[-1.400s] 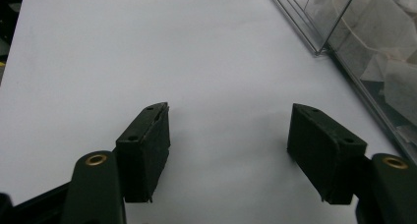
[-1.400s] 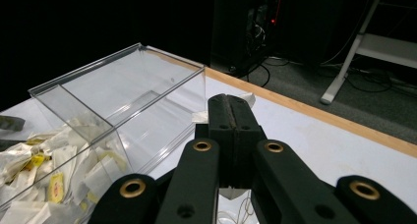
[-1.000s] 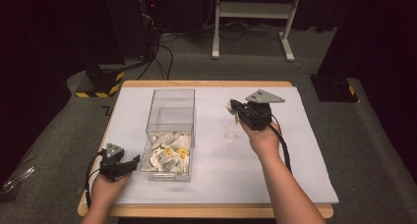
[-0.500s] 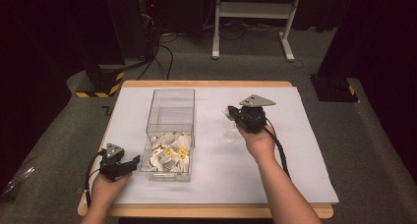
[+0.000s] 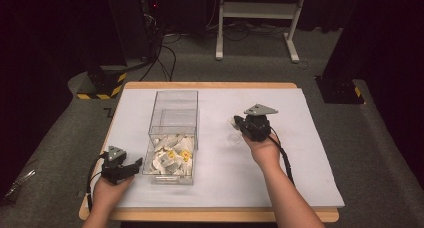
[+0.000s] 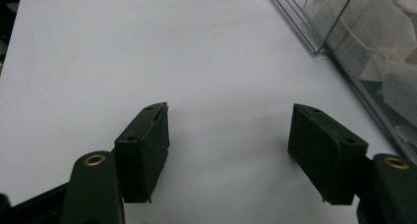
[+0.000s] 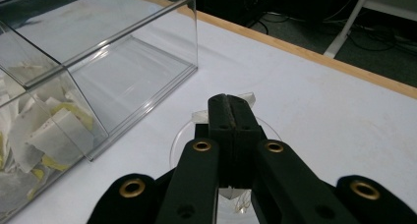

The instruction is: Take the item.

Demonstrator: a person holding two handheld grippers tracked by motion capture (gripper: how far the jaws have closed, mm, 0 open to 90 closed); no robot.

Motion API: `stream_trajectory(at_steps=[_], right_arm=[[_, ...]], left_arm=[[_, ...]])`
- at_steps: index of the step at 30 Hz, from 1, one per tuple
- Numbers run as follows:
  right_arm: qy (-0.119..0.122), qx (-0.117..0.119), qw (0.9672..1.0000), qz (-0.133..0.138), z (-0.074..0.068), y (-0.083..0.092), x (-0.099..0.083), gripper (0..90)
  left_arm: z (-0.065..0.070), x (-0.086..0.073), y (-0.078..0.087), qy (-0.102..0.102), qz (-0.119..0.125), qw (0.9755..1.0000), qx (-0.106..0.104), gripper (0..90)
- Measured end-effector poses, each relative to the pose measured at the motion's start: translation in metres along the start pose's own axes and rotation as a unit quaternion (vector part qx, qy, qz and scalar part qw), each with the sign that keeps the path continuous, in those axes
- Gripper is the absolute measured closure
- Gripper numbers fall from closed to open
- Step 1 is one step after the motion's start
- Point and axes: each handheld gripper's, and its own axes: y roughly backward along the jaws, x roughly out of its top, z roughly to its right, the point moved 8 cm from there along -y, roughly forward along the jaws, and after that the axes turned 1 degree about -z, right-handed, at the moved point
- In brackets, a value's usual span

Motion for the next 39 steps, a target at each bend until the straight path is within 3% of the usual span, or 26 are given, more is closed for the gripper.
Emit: stream_trajectory(at_steps=[8, 11, 23, 39], right_arm=[[-0.003, 0.001, 0.9998, -0.017, 0.001, -0.007, -0.009, 89.6], [0.006, -0.005, 0.9998, -0.021, 0.0, -0.007, -0.009, 77.9], [-0.013, -0.011, 0.9998, -0.01, 0.002, 0.008, -0.006, 58.9], [-0.009, -0.032, 0.9994, -0.01, 0.001, 0.024, -0.011, 26.7]], left_arm=[[0.0, 0.0, 0.0, 0.0, 0.0, 1.0, 0.0, 32.1], [0.0, 0.0, 0.0, 0.0, 0.0, 1.0, 0.0, 32.1], [0.0, 0.0, 0.0, 0.001, 0.0, 1.0, 0.0, 32.1], [0.001, 0.0, 0.0, 0.001, 0.0, 1.0, 0.001, 32.1]])
